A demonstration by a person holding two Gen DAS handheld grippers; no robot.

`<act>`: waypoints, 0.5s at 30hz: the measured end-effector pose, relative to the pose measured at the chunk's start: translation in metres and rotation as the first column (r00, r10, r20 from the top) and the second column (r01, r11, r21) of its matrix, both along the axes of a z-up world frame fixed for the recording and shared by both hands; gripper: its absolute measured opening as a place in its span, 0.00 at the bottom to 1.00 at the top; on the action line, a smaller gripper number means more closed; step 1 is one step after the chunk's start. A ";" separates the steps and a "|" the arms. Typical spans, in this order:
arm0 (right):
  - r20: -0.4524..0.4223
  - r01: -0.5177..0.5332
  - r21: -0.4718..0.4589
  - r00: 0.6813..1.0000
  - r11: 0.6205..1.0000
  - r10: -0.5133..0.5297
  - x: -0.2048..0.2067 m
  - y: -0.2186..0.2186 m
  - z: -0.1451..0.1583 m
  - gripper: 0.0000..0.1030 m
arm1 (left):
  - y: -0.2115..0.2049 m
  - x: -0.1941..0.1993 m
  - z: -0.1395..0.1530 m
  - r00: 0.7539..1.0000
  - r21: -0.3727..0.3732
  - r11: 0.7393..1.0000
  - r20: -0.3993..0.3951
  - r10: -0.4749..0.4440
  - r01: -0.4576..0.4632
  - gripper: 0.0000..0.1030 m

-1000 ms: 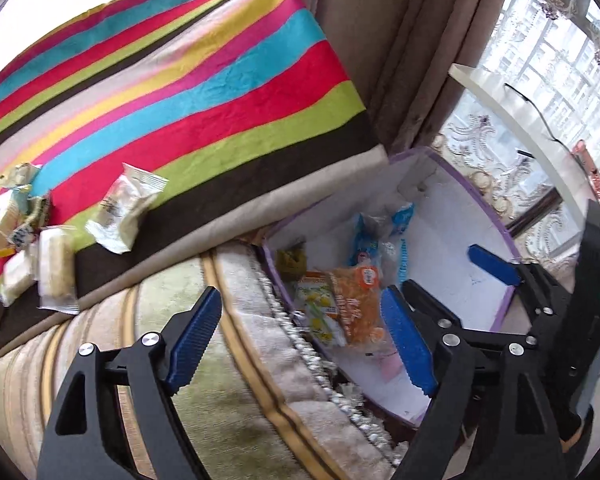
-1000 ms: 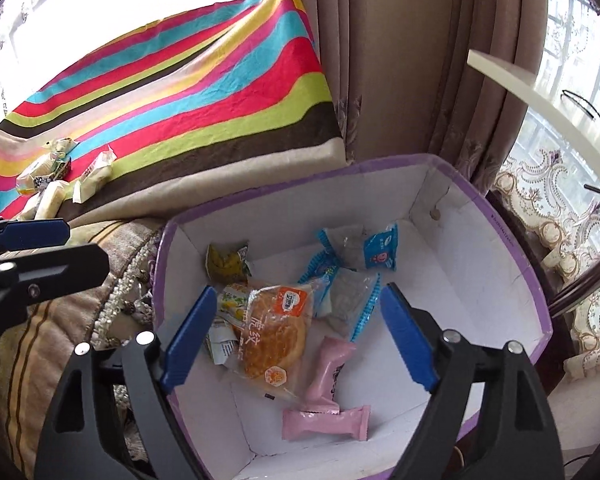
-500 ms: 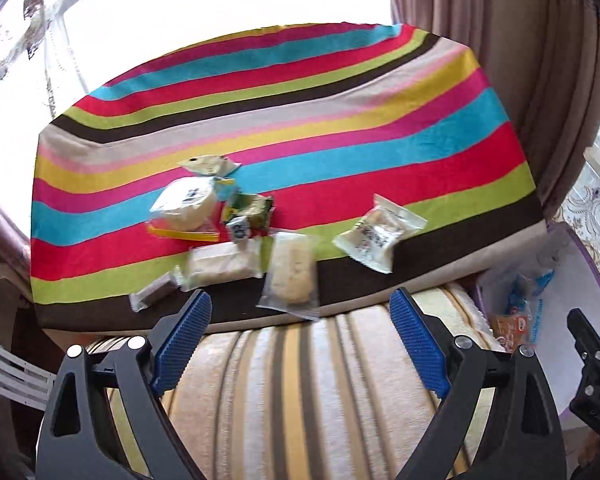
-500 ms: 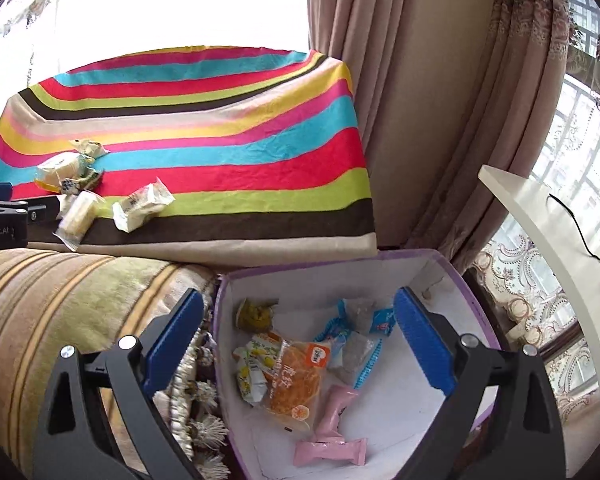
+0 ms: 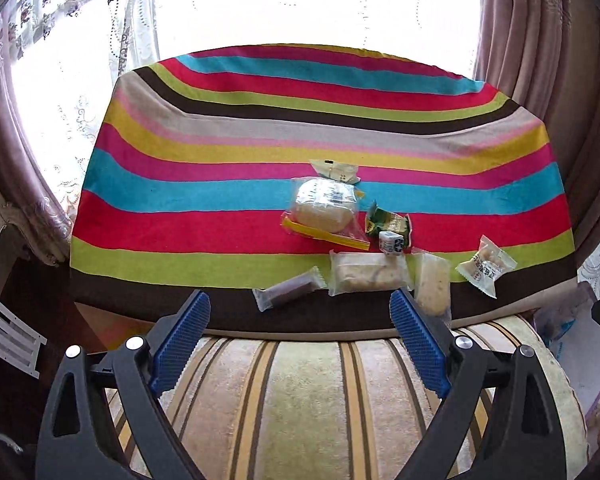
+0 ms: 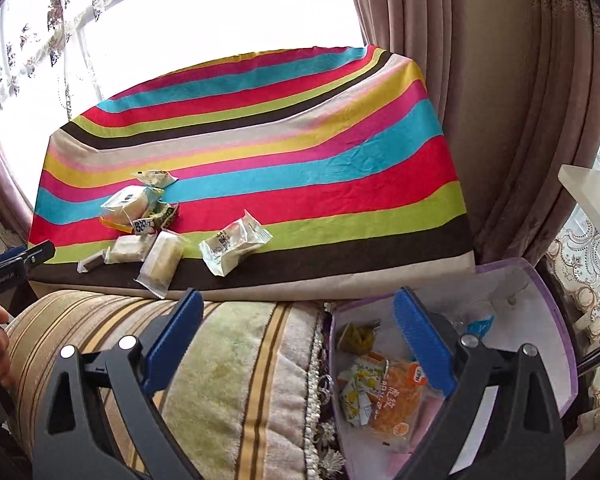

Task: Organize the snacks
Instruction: 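Move both open tools back over the snack pile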

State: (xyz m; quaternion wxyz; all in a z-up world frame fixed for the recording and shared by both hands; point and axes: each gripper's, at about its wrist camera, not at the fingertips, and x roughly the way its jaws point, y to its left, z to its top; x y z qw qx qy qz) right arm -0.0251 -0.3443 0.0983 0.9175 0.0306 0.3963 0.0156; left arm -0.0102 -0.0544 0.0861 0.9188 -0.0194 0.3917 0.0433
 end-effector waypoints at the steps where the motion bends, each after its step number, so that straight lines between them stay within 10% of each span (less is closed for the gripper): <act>1: -0.001 -0.006 0.003 1.000 1.000 0.006 0.004 0.002 0.000 0.93 | 0.004 0.000 0.001 1.000 0.007 1.000 0.005 0.006 -0.006 0.86; 15: -0.123 -0.026 0.059 0.992 0.998 0.034 0.064 0.038 -0.025 0.93 | 0.041 0.035 0.000 0.999 -0.071 0.997 -0.006 0.034 -0.034 0.84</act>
